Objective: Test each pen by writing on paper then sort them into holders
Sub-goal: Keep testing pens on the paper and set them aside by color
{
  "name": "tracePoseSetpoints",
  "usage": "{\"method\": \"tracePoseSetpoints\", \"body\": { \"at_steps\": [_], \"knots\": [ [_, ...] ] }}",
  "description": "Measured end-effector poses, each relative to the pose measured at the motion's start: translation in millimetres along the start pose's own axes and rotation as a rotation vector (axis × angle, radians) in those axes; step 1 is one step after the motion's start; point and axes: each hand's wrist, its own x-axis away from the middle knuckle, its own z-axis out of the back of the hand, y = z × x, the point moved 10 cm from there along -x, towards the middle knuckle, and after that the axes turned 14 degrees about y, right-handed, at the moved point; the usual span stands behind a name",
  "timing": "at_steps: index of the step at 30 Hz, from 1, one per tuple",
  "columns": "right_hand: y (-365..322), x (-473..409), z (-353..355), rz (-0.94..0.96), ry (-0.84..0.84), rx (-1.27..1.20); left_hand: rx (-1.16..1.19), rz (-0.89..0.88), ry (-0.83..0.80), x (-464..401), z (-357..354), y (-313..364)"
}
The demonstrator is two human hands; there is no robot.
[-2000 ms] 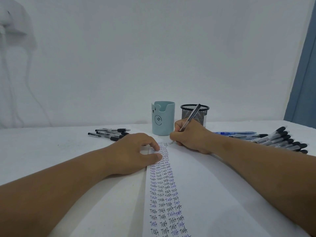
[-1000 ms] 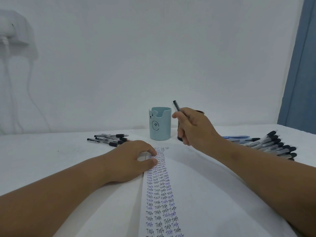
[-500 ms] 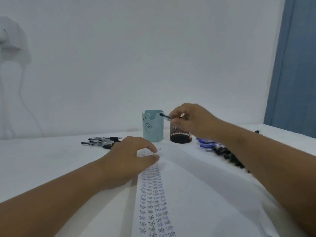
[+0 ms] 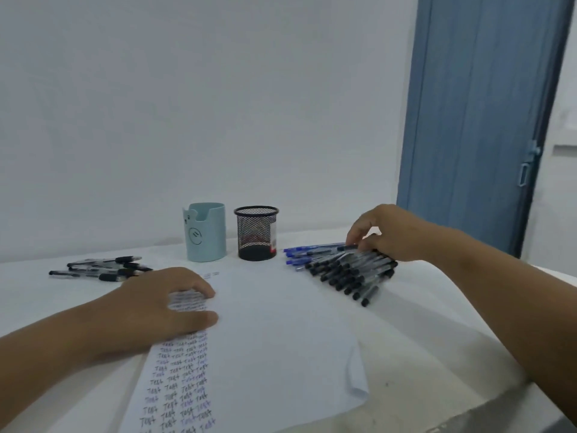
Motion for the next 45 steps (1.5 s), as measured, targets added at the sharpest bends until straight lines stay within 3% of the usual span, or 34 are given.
{"method": "tracePoseSetpoints", "body": {
  "at_steps": [17, 22, 27, 31, 35, 45],
  "knots": [
    [-22, 6, -5, 0.068, -0.005, 0.012, 0.027, -0.015, 0.000, -1, 1, -2],
    [-74, -2, -26, 0.190, 0.001, -0.070, 0.083, 0.018, 0.094, -2, 11, -4],
    [-156, -12, -71, 0.370, -0.049, -0.197, 0.139, 0.063, 0.355, -15, 51, -21],
    [-198, -24, -116, 0.410, -0.130, -0.237, -0.031, 0.072, 0.428, -18, 80, -59],
    [-220, -37, -149, 0.458, -0.183, -0.196, -0.274, 0.176, 0.336, -17, 91, -113],
    [-207, -32, -179, 0.433, -0.111, -0.323, -0.329, 0.205, 0.319, -29, 85, -136]
  ]
}}
